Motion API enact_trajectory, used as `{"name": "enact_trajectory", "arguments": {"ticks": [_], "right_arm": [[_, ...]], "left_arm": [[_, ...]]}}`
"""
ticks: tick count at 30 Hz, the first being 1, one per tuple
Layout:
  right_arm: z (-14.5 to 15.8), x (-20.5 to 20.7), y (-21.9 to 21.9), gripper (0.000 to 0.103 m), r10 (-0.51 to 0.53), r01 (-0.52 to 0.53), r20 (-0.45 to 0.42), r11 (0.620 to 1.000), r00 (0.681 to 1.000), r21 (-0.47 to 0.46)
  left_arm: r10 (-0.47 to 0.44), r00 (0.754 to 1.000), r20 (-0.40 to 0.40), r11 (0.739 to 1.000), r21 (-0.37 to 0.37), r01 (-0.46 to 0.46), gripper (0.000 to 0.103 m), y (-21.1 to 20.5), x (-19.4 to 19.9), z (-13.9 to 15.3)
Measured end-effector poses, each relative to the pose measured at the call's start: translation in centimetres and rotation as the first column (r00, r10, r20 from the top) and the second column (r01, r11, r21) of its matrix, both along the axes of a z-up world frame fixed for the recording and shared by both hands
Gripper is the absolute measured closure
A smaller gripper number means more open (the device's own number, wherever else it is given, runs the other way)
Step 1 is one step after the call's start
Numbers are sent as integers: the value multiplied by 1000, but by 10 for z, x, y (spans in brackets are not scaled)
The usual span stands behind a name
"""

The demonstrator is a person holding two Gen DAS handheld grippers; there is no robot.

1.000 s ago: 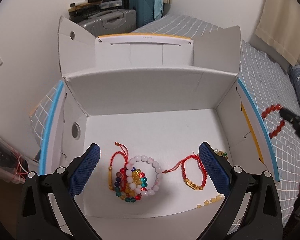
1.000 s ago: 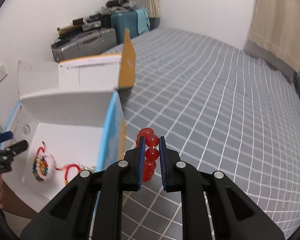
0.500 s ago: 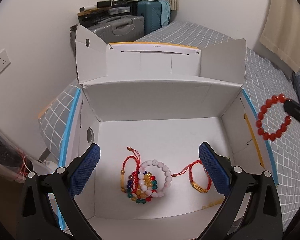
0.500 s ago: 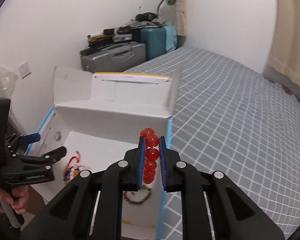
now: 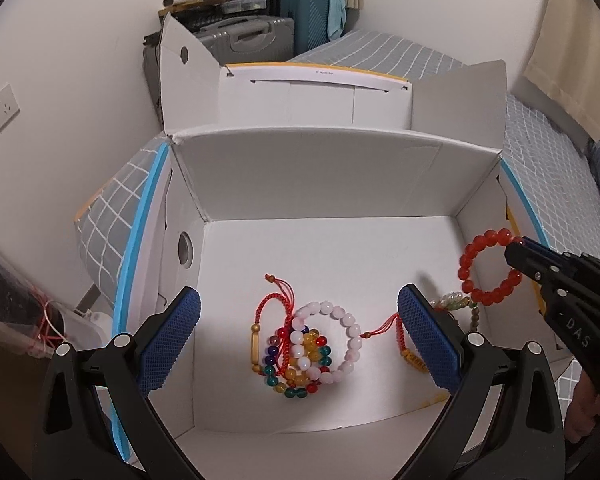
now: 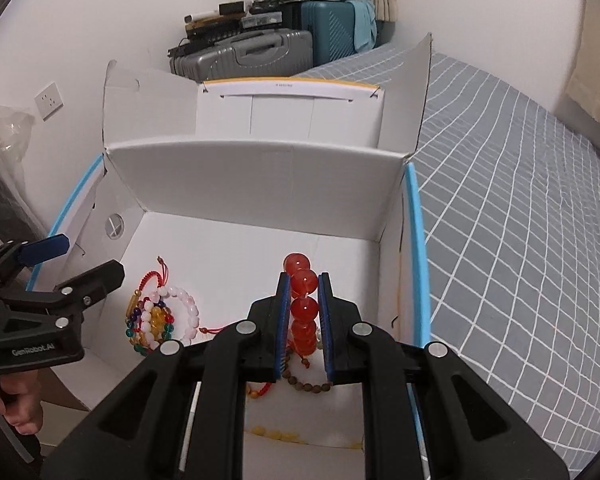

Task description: Organize jewelry

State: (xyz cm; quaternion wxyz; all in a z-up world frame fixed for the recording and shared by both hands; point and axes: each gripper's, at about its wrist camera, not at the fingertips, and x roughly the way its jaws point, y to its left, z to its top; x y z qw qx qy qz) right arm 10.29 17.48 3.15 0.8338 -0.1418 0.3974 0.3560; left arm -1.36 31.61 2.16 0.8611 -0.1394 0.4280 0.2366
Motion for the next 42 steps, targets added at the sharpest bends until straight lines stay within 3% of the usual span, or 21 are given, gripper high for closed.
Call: {"name": "enact_trajectory", "arguments": {"ticks": [7, 8, 10, 12, 13, 16, 19, 23, 32, 42], "right_arm": [[-1, -4, 1, 86, -14, 14, 17, 1000, 1000, 0], [1, -5, 0, 82, -14, 14, 18, 1000, 1000, 5], [6, -8, -5, 61, -28, 27, 31, 999, 999, 19], [12, -14, -12, 51, -43, 41, 49, 999, 998, 34], [16, -19, -19, 41, -52, 49, 55, 997, 997, 52], [27, -33, -34, 23, -65, 57, 87, 995, 994, 88], [34, -49, -50, 12, -74, 60, 112, 991, 991, 123], [34, -72, -69, 9, -107, 86, 165, 987, 981, 134], [3, -102, -91, 9, -140, 120, 163, 985, 977, 125], [-17, -113, -96, 9, -139, 126, 126, 986, 982, 107]], "left_arm": [[-16, 1000, 13, 1000, -14, 16, 6, -1, -2, -1], [-16, 1000, 17, 1000, -15, 16, 6, -1, -3, 0], [-18, 999, 30, 1000, -12, 18, 6, -4, -7, 5], [-20, 999, 44, 1000, -2, 20, 6, -8, -12, 9], [-20, 998, 53, 1000, 5, 20, 6, -11, -16, 12], [-33, 996, 82, 999, 16, 32, 6, -26, -31, 20], [-37, 992, 119, 999, 24, 34, 6, -40, -49, 25], [-35, 989, 143, 999, 31, 31, 6, -58, -72, 22], [-30, 990, 141, 998, 64, 21, 6, -86, -112, -1], [-10, 992, 126, 995, 100, -2, 6, -97, -119, -15]]}}
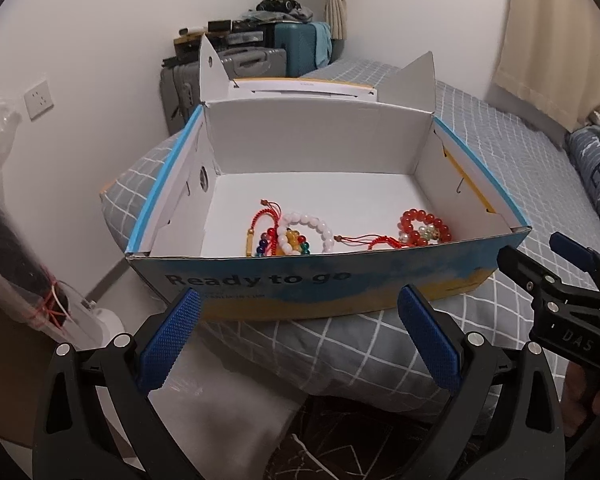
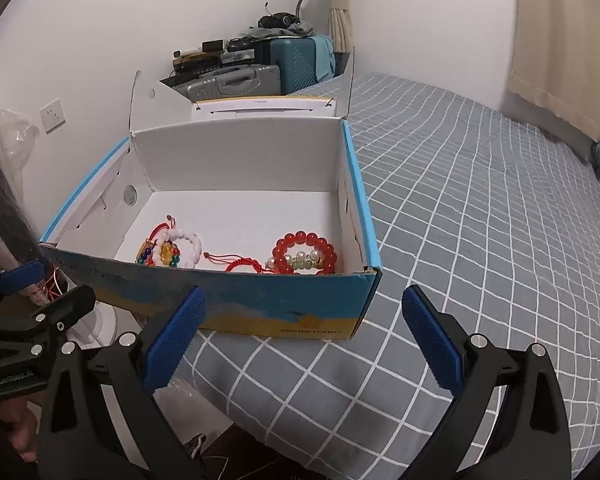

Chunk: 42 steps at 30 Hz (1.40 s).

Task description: Organize jewelry

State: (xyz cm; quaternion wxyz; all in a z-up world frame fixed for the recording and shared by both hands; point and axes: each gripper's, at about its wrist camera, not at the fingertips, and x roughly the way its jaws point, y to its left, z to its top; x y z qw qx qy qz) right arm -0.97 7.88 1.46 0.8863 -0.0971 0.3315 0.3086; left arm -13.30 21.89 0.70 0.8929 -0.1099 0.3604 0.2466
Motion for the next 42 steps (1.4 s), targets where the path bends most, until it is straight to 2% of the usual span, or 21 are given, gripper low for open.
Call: {"name": "enact_trajectory", "arguments": {"ticks": [4, 8, 28, 42], "right_arm": [[0, 0, 2, 9, -3, 3, 3, 1000, 1000, -6], [-2, 0, 4, 9, -7, 7, 2, 1000, 1000, -20], [-4, 3, 5, 9, -21, 21, -3, 1000, 1000, -23], [-5, 4, 5, 9, -20, 20, -6, 1000, 1000, -23]], "left_arm": [[-4, 1000, 6, 1000, -9, 4, 6, 2, 0, -1], [10, 1000, -3, 1000, 27, -10, 6, 2, 2, -2], [28, 1000, -12, 1000, 6, -28, 6, 10, 4, -4], [28, 999, -16, 999, 18, -28, 6, 9, 5, -2]]}}
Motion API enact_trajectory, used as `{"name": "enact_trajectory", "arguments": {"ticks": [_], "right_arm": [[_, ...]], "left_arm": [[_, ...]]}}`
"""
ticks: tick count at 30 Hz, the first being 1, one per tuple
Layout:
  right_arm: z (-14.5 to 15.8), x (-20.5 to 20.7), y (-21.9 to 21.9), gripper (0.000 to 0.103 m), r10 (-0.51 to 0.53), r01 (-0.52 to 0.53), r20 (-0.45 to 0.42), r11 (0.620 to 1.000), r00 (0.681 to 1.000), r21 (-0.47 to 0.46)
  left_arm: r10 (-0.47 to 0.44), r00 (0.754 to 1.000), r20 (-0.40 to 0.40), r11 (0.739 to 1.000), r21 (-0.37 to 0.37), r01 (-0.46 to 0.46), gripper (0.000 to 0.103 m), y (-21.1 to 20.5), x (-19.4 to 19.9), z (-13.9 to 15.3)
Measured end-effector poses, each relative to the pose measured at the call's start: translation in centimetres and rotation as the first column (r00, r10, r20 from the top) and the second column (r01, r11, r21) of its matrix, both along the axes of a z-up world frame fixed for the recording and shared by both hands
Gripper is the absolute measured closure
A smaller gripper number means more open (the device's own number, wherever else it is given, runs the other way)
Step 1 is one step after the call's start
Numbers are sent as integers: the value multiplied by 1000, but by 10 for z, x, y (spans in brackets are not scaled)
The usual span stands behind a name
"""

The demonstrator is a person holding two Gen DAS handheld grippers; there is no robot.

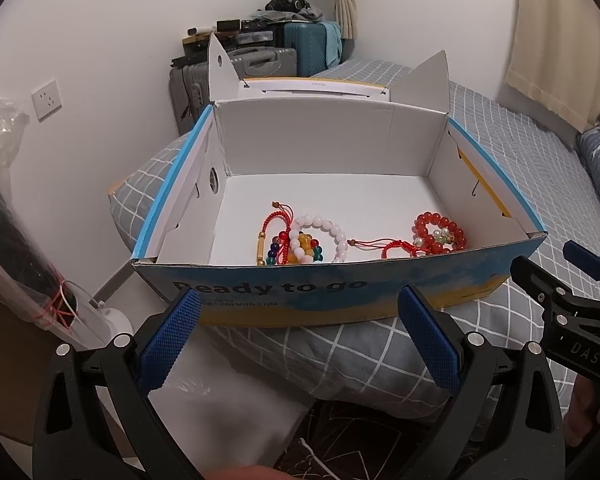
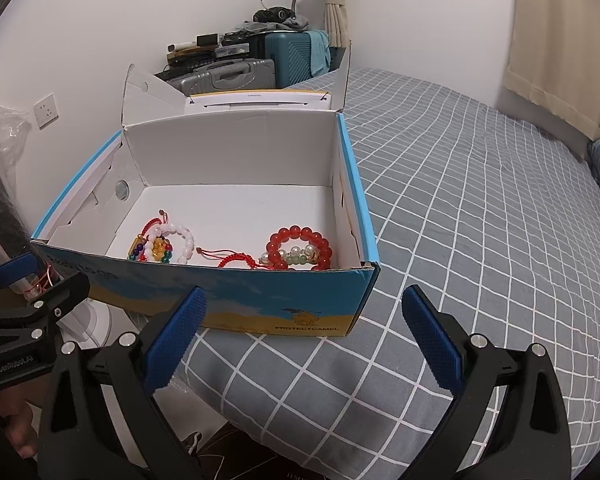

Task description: Organize jewelry

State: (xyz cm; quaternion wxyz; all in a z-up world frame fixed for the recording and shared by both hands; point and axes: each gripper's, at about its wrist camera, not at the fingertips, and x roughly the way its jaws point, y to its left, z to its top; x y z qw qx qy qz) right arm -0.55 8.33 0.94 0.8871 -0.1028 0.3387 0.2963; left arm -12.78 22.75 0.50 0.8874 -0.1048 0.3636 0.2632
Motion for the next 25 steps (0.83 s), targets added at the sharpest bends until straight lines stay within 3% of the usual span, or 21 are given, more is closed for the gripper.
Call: {"name": "enact_trajectory", "arguments": {"ticks": [25], "right_arm": [[-1, 1, 0, 9, -3, 3, -3, 1000, 1000, -1]], "left_arm": [[16, 1000, 3, 1000, 1, -16, 6, 2, -2, 0]]}}
